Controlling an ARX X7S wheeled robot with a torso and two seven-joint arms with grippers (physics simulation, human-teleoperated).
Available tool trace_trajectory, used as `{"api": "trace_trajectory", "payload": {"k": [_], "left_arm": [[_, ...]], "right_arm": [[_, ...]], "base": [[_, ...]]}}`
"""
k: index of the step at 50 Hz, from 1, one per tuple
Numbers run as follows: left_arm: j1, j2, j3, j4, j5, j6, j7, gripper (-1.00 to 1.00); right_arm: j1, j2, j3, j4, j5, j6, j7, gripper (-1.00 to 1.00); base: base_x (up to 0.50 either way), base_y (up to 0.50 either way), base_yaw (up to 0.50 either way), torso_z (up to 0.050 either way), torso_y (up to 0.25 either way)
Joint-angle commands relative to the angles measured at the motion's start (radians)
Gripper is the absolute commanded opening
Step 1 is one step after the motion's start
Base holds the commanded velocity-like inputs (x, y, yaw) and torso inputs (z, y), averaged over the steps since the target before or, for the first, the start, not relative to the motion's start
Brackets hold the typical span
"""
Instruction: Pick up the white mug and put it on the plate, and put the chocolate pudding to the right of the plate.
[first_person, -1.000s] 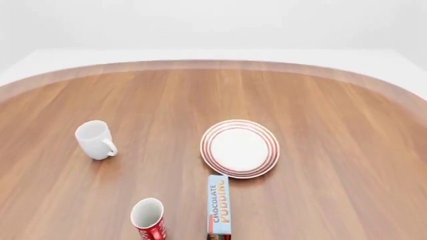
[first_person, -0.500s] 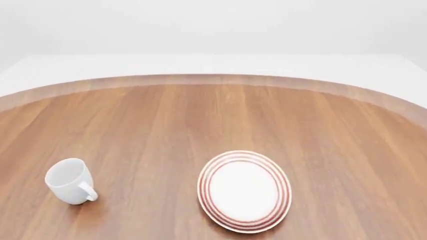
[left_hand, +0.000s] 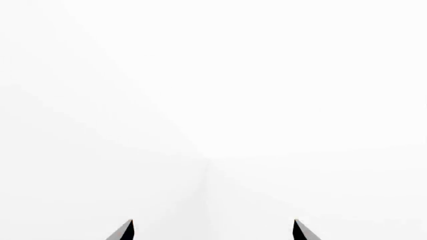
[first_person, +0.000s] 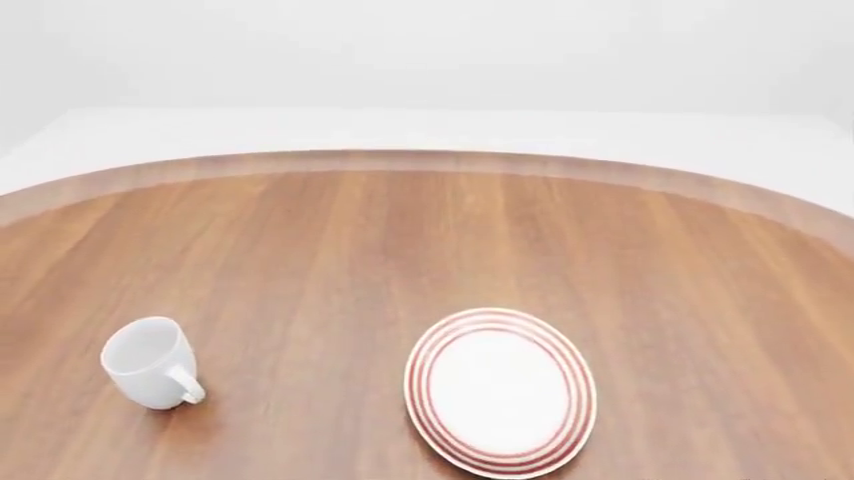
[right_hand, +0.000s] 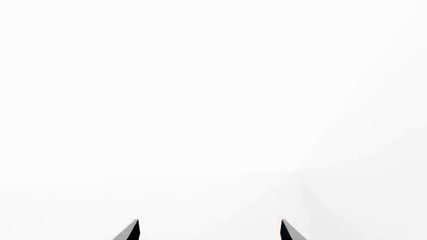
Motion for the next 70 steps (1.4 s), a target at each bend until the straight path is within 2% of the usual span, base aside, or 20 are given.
{"api": "trace_trajectory", "payload": {"k": [1, 12, 27, 32, 50, 54, 58, 60, 62, 70], "left_arm": [[-0.002, 0.012, -0.016, -0.005, 0.018, -0.019, 0.015, 1.0], [0.005, 0.009, -0.009, -0.01, 0.024, -0.017, 0.012, 1.0], [0.012, -0.001, -0.002, -0.008, -0.002, -0.033, 0.015, 1.0], [0.025, -0.017, 0.04, -0.018, 0.048, -0.038, 0.022, 1.0], [0.019, -0.029, 0.068, -0.028, 0.078, -0.088, 0.003, 1.0], [0.013, -0.039, 0.119, -0.044, 0.047, -0.193, 0.021, 1.0], [-0.017, -0.029, 0.169, -0.052, -0.044, -0.375, 0.032, 1.0], [-0.05, -0.015, 0.192, -0.054, -0.069, -0.506, -0.008, 1.0], [-0.054, -0.021, 0.24, -0.06, -0.039, -0.534, -0.027, 1.0], [-0.085, -0.013, 0.305, -0.052, -0.026, -0.63, -0.065, 1.0]], "right_arm": [[-0.004, -0.014, 0.01, -0.003, -0.042, -0.01, -0.024, 1.0], [-0.008, -0.013, 0.009, 0.002, -0.042, -0.019, -0.018, 1.0], [-0.017, -0.009, 0.001, 0.006, -0.042, -0.033, -0.019, 1.0], [-0.018, -0.008, 0.0, 0.008, -0.043, -0.035, -0.017, 1.0], [-0.019, -0.002, -0.007, 0.014, -0.044, -0.035, -0.01, 1.0], [-0.019, -0.001, -0.008, 0.013, -0.044, -0.035, -0.008, 1.0], [-0.021, 0.001, -0.01, 0.013, -0.045, -0.036, -0.007, 1.0], [-0.021, 0.002, -0.01, 0.013, -0.044, -0.035, -0.006, 1.0], [-0.022, 0.002, -0.01, 0.015, -0.043, -0.037, -0.005, 1.0], [-0.023, 0.005, -0.011, 0.017, -0.041, -0.037, -0.002, 1.0]], "base": [[0.19, 0.51, 0.0, 0.0, 0.0], [0.21, 0.5, 0.0, 0.0, 0.0], [0.01, 0.01, 0.0, 0.0, 0.0], [0.0, 0.0, 0.0, 0.0, 0.0], [0.0, 0.0, 0.0, 0.0, -0.217], [0.0, 0.0, 0.0, 0.0, 0.0], [0.0, 0.0, 0.0, 0.0, 0.0], [0.0, 0.0, 0.0, 0.0, 0.0], [0.0, 0.0, 0.0, 0.0, 0.0], [0.0, 0.0, 0.0, 0.0, 0.0]]}}
